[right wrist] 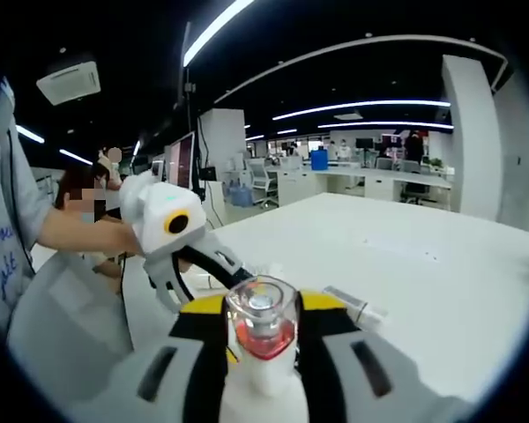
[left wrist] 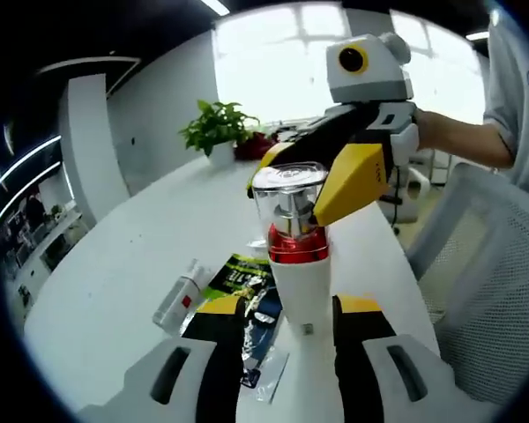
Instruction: Arrange the skincare products in the storage area until every visible bottle or jar stands upright without overlapping.
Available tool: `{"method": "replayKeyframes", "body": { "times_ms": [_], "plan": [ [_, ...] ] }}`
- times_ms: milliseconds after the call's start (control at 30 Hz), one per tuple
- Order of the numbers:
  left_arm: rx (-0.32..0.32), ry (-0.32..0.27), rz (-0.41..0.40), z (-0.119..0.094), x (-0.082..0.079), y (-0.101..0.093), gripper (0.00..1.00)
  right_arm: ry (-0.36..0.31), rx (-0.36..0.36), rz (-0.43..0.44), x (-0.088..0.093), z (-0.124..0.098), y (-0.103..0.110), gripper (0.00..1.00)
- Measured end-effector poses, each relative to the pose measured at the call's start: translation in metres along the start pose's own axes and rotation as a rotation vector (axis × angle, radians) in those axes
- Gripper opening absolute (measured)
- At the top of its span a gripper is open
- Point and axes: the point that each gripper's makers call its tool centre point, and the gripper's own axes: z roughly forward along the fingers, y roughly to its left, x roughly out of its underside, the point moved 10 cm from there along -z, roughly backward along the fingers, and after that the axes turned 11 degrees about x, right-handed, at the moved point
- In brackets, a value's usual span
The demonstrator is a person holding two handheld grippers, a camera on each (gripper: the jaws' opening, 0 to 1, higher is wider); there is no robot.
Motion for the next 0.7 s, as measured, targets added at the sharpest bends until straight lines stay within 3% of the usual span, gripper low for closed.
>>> {"method": "replayKeyframes", "body": {
  "times_ms": [267, 367, 533, 700],
  "plan": [
    [-0.028, 0.004, -0.033, -0.015, -0.004, -0.008, 0.41, 0.003, -0.022, 0.002, -0.001, 0.000, 0.001, 0.30],
    [-0.071, 0.041, -0.008, -0.020, -0.003, -0.009, 0.43, 0.011, -0.027, 0.010, -0.002, 0.000, 0.002, 0.30],
    [-0.090, 0.033, -0.062, -0.028, 0.001, -0.012, 0.46, 0.022, -0.026, 0.011, -0.005, 0.000, 0.003, 0.32],
    [-0.158, 0.019, -0.106, -0.039, 0.001, -0.013, 0.46, 0.035, -0.007, 0.021, -0.006, -0.003, 0.000, 0.38]
  ]
}}
